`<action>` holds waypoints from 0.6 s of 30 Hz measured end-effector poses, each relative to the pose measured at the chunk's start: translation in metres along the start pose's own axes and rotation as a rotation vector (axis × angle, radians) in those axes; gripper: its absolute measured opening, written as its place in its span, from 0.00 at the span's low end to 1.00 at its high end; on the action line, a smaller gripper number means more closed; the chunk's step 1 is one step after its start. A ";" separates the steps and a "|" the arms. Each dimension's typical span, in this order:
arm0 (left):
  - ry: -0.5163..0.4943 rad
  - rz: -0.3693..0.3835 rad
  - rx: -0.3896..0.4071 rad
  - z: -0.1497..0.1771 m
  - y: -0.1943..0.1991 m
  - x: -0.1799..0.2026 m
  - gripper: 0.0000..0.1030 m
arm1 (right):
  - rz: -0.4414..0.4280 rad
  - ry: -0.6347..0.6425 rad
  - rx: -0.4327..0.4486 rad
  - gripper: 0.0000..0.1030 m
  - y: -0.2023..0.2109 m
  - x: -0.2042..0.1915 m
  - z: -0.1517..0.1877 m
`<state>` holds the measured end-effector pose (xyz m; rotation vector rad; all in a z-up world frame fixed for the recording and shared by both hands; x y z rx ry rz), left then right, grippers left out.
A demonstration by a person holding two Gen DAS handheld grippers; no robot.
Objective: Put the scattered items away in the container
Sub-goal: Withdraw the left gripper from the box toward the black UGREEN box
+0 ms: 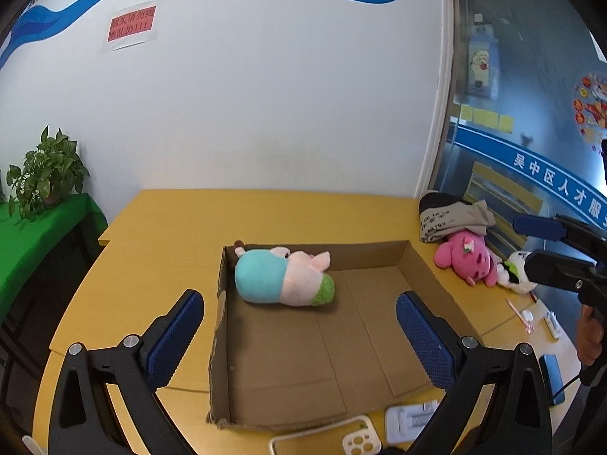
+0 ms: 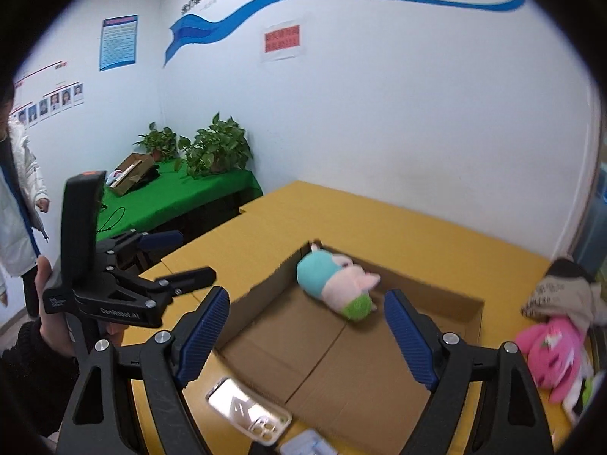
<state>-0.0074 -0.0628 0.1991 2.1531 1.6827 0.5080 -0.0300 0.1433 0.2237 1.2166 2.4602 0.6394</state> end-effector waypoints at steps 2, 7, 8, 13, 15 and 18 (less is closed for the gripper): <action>-0.003 0.018 -0.009 0.011 0.008 0.005 1.00 | 0.014 -0.040 -0.016 0.82 0.003 0.002 0.020; 0.002 0.060 -0.043 0.039 0.016 0.020 1.00 | 0.060 -0.152 -0.037 0.82 0.019 0.018 0.067; 0.005 0.072 -0.050 0.045 0.016 0.024 1.00 | 0.070 -0.166 -0.038 0.82 0.022 0.021 0.073; 0.019 0.118 -0.091 0.069 0.013 0.039 1.00 | 0.142 -0.216 -0.048 0.82 0.038 0.037 0.103; 0.020 0.123 -0.103 0.075 0.011 0.044 1.00 | 0.154 -0.236 -0.054 0.82 0.039 0.042 0.114; 0.013 0.140 -0.126 0.084 0.007 0.054 1.00 | 0.174 -0.250 -0.070 0.82 0.038 0.046 0.128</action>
Point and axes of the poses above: each gripper's, at about its wrist camera, not at the fingertips, and y roughly against the way its jaws point, x to its right, z to its underside, the point moved 4 cm from there along -y, roughly the way its jaws point, and after that the axes turned 4 degrees about -y, right-handed, at the moved point
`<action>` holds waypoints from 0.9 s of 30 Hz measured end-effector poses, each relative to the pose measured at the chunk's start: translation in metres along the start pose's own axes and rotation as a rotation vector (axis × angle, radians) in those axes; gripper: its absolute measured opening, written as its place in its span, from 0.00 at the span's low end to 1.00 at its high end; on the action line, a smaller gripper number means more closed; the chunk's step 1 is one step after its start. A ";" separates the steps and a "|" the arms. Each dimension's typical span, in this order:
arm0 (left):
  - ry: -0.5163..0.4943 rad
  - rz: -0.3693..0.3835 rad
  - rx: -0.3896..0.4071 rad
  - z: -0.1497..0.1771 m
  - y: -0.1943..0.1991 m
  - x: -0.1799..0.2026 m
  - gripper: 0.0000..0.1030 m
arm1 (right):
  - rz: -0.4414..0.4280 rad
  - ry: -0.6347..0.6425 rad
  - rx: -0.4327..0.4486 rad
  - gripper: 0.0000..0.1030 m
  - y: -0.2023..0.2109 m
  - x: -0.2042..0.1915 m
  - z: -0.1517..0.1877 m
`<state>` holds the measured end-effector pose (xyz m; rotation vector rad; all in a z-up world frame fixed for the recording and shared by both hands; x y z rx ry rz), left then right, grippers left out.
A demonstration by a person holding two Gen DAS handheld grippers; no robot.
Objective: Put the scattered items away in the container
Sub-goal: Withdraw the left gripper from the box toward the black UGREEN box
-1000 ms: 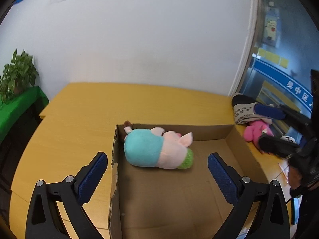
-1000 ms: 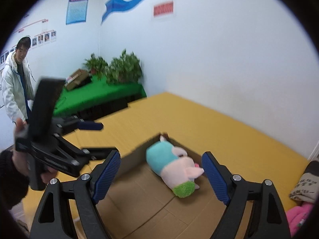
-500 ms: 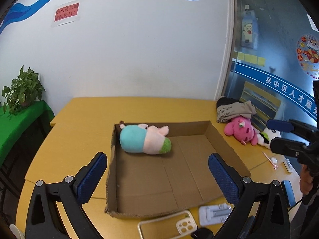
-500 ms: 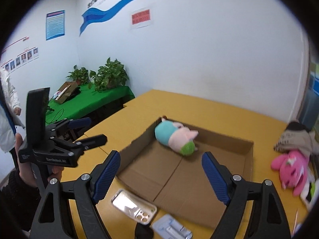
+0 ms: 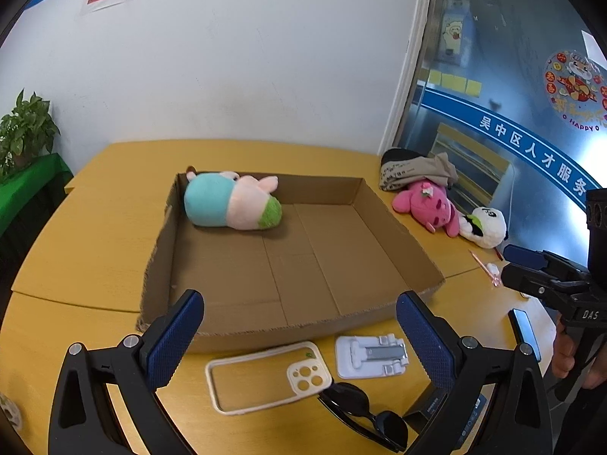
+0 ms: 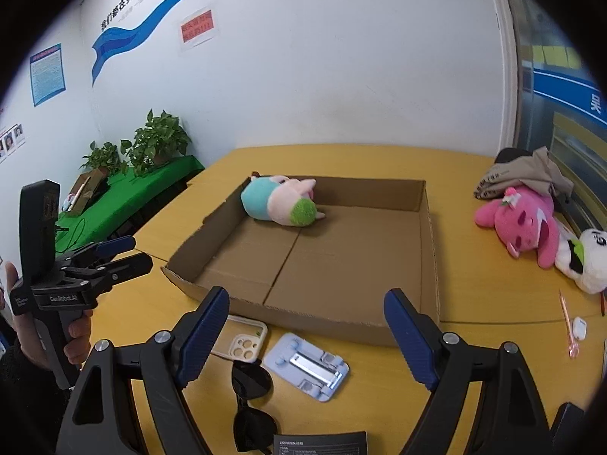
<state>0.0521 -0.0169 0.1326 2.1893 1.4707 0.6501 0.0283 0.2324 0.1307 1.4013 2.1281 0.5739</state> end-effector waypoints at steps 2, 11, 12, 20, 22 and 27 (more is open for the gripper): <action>-0.008 0.005 -0.011 0.005 -0.003 0.004 1.00 | 0.007 -0.017 -0.009 0.82 -0.003 0.003 0.009; -0.002 0.016 -0.057 0.028 -0.017 0.007 1.00 | -0.007 -0.044 -0.056 0.82 -0.018 -0.002 0.044; 0.003 0.018 -0.060 0.031 -0.017 0.006 1.00 | -0.013 -0.038 -0.055 0.82 -0.017 -0.005 0.047; 0.025 0.036 -0.088 0.053 -0.022 0.001 1.00 | -0.046 -0.004 -0.114 0.82 -0.016 -0.014 0.078; 0.021 0.053 -0.107 0.063 -0.024 0.006 1.00 | -0.052 0.005 -0.145 0.82 -0.015 -0.011 0.091; 0.044 0.137 -0.180 0.087 -0.035 0.018 1.00 | -0.058 -0.024 -0.249 0.82 -0.016 -0.001 0.132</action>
Point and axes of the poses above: each gripper's, at about its wrist camera, not at the fingertips, and y roughly against the way its jaws point, x to its right, z to its underside, the point moved 4 cm from there along -y, roughly the way its jaws point, and after that the axes turned 4 degrees about -y, right-handed, at the moved point
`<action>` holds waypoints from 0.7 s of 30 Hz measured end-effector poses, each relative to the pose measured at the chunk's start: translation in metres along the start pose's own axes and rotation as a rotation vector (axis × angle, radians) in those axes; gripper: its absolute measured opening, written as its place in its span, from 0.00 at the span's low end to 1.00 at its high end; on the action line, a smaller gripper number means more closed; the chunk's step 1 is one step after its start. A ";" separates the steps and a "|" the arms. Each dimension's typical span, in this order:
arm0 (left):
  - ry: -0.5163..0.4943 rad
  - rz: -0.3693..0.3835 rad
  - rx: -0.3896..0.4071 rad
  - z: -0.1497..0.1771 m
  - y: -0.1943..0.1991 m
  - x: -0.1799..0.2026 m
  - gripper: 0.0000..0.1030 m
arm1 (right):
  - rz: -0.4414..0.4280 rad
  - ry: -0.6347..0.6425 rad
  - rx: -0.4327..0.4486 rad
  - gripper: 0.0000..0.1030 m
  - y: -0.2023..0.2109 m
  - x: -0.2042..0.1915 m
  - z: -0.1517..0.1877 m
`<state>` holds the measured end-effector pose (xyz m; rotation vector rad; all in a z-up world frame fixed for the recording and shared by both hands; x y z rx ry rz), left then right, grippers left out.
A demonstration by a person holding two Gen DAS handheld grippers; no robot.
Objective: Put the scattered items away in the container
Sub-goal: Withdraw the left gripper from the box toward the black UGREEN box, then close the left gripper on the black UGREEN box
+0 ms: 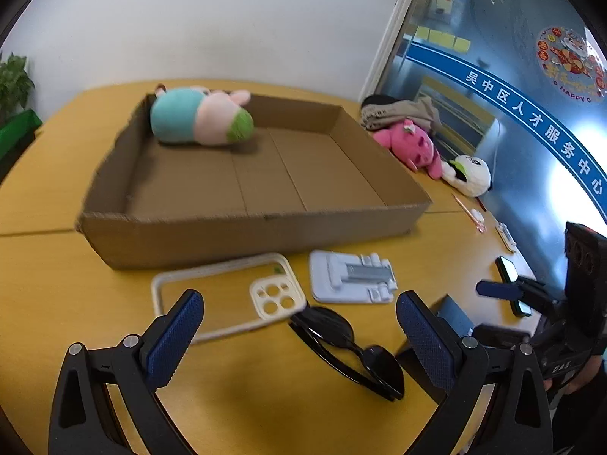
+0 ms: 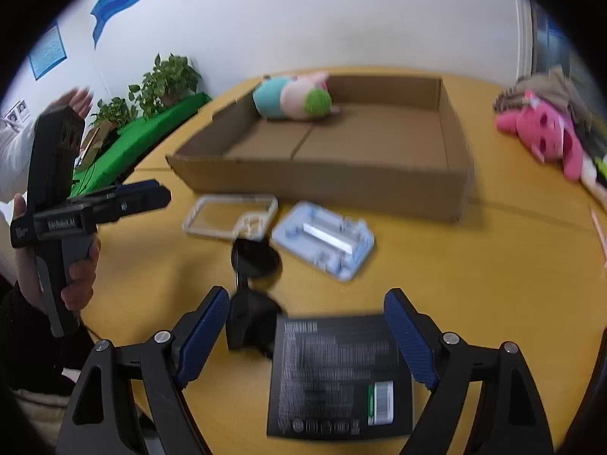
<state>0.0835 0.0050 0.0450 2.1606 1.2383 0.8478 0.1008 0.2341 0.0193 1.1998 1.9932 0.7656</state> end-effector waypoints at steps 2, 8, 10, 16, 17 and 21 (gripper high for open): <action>0.016 0.033 -0.022 0.005 -0.008 0.007 1.00 | 0.017 -0.014 -0.042 0.82 -0.005 0.006 0.016; -0.008 0.091 -0.055 0.008 -0.027 0.034 1.00 | 0.089 -0.007 -0.071 0.83 -0.005 0.014 0.045; -0.005 0.112 -0.061 0.007 -0.030 0.039 1.00 | 0.120 0.020 -0.073 0.84 -0.006 0.012 0.047; -0.045 0.096 -0.043 0.006 -0.035 0.056 1.00 | 0.195 0.029 -0.047 0.85 -0.006 0.018 0.054; -0.046 0.092 -0.039 0.005 -0.036 0.058 1.00 | 0.188 0.002 -0.043 0.86 -0.006 0.023 0.054; -0.048 0.093 -0.041 0.007 -0.037 0.062 1.00 | 0.147 -0.057 -0.043 0.92 -0.009 0.035 0.056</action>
Point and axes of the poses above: each gripper's, at about its wrist camera, not at the fingertips, and y roughly against the way its jaws point, x to its right, z to its underside, the point moved 4 cm from there along -y, roughly the way its jaws point, and after that the axes turned 4 degrees about -y, right-handed, at the moved point
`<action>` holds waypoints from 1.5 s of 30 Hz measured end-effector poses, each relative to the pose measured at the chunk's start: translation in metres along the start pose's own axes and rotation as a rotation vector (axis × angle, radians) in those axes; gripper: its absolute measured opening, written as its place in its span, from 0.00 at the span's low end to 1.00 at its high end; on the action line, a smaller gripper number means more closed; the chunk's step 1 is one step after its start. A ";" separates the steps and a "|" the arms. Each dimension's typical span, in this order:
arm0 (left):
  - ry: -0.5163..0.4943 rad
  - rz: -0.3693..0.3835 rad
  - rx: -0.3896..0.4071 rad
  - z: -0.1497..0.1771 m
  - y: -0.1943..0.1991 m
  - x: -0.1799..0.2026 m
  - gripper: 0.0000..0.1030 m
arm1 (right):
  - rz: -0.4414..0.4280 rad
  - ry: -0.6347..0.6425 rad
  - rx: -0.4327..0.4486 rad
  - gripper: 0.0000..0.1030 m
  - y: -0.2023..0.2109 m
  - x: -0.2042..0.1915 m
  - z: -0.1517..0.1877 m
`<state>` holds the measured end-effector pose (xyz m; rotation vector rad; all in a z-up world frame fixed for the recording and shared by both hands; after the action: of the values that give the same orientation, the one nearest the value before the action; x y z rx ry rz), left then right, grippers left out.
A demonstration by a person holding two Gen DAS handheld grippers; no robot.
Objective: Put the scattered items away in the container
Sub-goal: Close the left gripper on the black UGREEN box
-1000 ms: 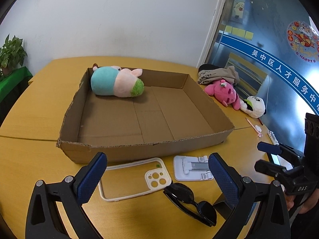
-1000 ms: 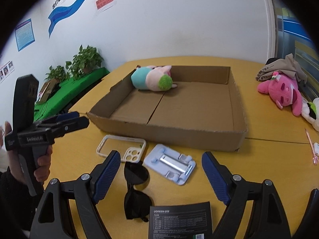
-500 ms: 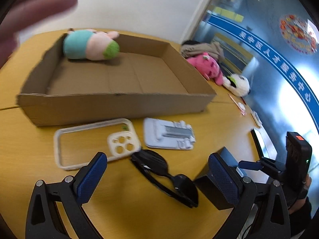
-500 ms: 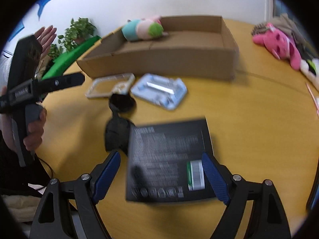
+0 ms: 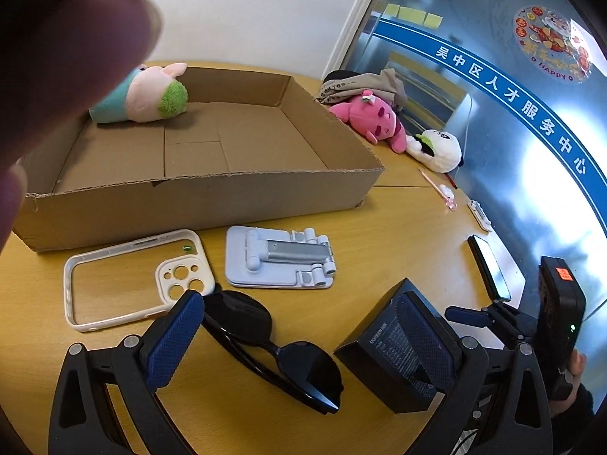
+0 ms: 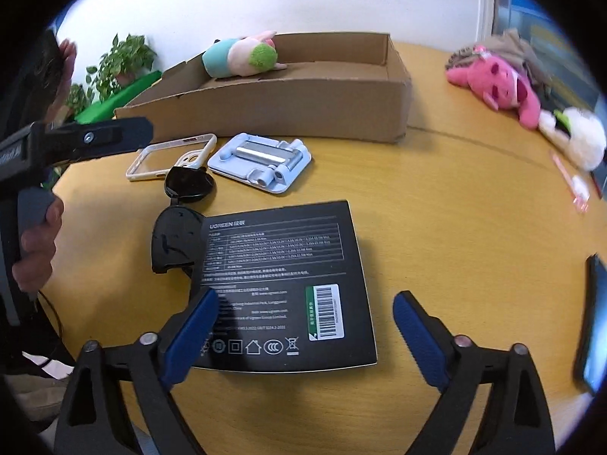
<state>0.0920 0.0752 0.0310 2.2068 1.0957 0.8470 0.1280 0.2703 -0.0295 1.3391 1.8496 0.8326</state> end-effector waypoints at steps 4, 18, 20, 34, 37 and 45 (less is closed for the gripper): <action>0.008 0.017 -0.009 0.005 -0.004 0.005 1.00 | -0.063 0.009 -0.020 0.93 -0.002 -0.008 0.005; -0.047 0.097 -0.173 0.029 -0.056 0.035 0.95 | -0.096 0.037 -0.001 0.98 0.000 -0.022 0.016; -0.063 0.114 -0.204 0.033 -0.061 0.039 0.84 | -0.106 0.023 -0.001 0.98 -0.002 -0.023 0.016; -0.058 0.243 -0.260 0.039 -0.065 0.047 0.73 | -0.106 0.034 0.008 1.00 0.004 -0.034 0.026; -0.063 0.247 -0.263 0.039 -0.065 0.047 0.73 | -0.092 0.018 0.016 1.00 0.004 -0.037 0.026; -0.061 0.244 -0.269 0.037 -0.070 0.050 0.73 | -0.045 -0.037 0.065 1.00 0.006 -0.044 0.030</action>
<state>0.1081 0.1470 -0.0266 2.1463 0.6479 0.9606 0.1660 0.2327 -0.0339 1.3389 1.8856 0.7258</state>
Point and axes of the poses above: each gripper's, at about its wrist camera, not at the fingertips, and y roughly against the way its jaws point, x to its right, z to its underside, the point moved 4 cm from there along -y, roughly the way its jaws point, and after that the axes turned 4 degrees about -y, right-handed, at the moved point
